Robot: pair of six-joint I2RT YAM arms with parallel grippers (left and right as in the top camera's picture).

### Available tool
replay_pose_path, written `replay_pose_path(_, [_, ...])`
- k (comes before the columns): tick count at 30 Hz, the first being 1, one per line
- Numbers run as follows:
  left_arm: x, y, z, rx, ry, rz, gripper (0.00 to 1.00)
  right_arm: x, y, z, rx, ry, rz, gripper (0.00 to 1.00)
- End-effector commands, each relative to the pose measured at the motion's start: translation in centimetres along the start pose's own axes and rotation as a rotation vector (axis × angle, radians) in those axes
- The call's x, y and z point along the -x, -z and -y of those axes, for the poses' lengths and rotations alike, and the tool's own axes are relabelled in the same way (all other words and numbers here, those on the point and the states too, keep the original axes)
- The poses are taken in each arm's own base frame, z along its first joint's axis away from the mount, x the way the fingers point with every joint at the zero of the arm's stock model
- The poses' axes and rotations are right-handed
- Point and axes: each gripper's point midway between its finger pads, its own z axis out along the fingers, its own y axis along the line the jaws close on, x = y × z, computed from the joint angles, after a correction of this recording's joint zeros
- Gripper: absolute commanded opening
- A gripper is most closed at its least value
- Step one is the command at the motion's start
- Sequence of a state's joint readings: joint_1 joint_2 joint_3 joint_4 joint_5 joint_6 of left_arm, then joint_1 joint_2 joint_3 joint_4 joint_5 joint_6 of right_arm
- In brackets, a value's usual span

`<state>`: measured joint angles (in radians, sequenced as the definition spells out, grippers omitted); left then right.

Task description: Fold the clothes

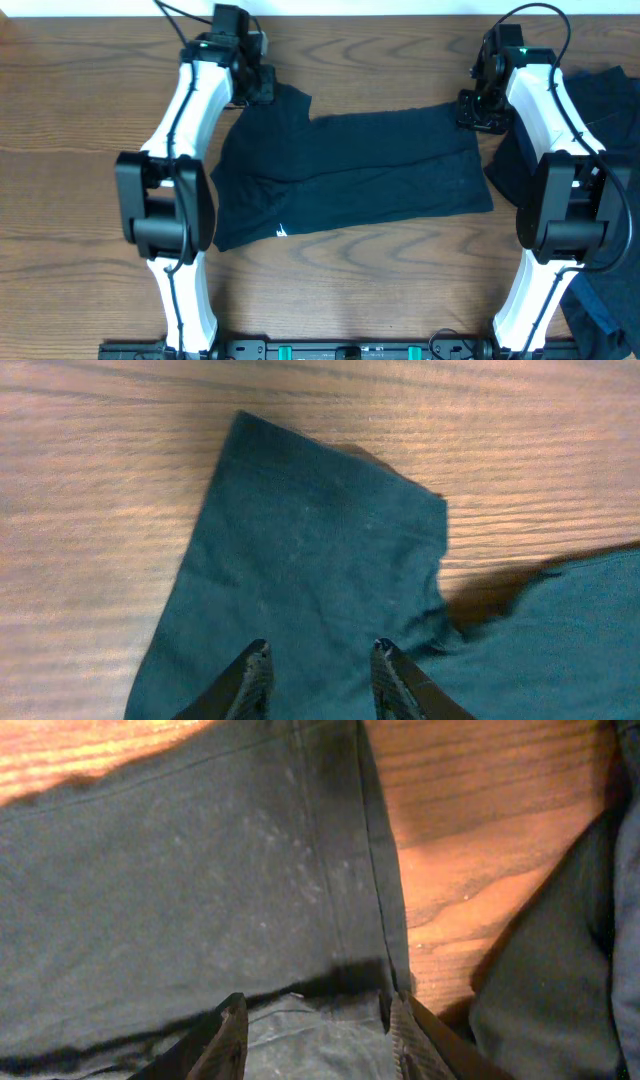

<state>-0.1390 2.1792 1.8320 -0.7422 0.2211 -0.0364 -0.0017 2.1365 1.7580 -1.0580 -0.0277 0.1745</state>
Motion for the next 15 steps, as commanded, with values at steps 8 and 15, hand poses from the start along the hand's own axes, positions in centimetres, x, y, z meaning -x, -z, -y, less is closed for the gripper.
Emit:
replay_pose_path(8, [-0.6,-5.3,-3.8,0.157,-0.194,-0.048,0.41,0.7,0.3,-0.1,0.000,0.016,0.027,0.45])
replay_pose_path(15, [-0.4,-7.4,-4.2,0.158,-0.195,-0.031,0.40,0.6,0.3,-0.1,-0.001,0.017,0.023,0.46])
